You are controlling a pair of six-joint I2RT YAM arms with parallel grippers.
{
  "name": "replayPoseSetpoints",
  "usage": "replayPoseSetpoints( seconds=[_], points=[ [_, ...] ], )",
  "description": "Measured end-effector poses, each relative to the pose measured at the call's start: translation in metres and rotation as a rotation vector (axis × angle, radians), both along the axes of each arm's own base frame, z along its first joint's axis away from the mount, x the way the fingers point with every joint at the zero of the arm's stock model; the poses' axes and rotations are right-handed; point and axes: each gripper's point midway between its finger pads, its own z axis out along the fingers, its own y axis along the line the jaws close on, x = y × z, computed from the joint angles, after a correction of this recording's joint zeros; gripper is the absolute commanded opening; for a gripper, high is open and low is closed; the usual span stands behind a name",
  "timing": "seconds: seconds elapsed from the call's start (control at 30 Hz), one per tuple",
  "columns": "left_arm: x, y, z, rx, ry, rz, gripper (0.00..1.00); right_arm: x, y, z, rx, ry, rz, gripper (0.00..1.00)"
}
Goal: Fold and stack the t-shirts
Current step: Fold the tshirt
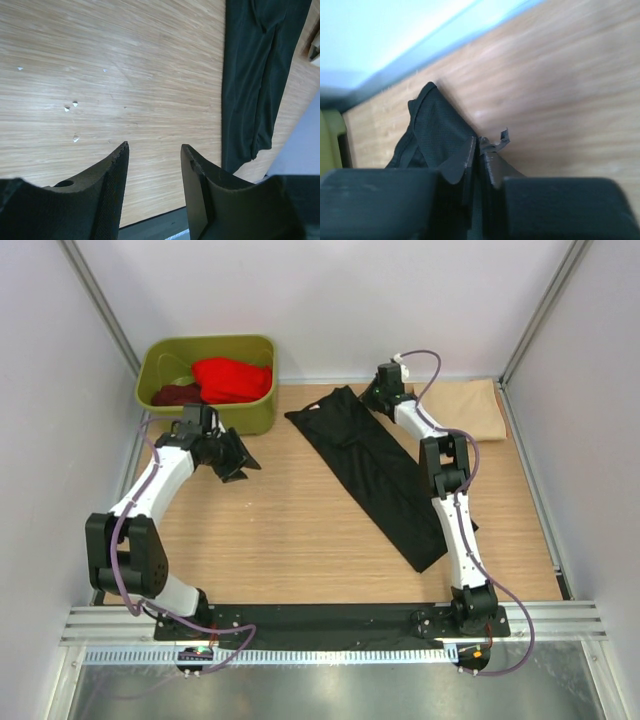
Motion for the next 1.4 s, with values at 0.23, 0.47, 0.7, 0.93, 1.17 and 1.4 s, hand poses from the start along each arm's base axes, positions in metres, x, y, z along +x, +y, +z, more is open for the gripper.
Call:
replayPoseSetpoints(
  seconds=[0.23,0.47,0.7,0.93,1.17,1.4],
  points=[
    [-0.002,-0.023,0.005,-0.007,-0.002,-0.065,0.48,0.008,-0.036,0.010,-0.022,-0.002,-0.043,0.49],
    [0.020,-0.028,0.045,-0.011,-0.096,-0.059,0.48,-0.056,-0.075,0.069,-0.185,0.077,0.030,0.52],
    [0.021,-0.030,0.052,-0.037,-0.080,-0.023,0.48,-0.199,-0.068,0.163,-0.384,0.050,0.160,0.45],
    [0.017,-0.031,0.046,-0.044,-0.049,-0.025,0.47,-0.343,-0.040,0.107,-0.558,0.294,0.442,0.42],
    [0.006,-0.034,0.029,-0.062,0.012,-0.031,0.48,-0.432,-0.072,0.049,-0.647,0.633,0.524,0.41],
    [0.003,-0.038,0.029,-0.085,0.022,-0.048,0.48,-0.479,-0.072,0.032,-0.654,0.719,0.559,0.44]
  ],
)
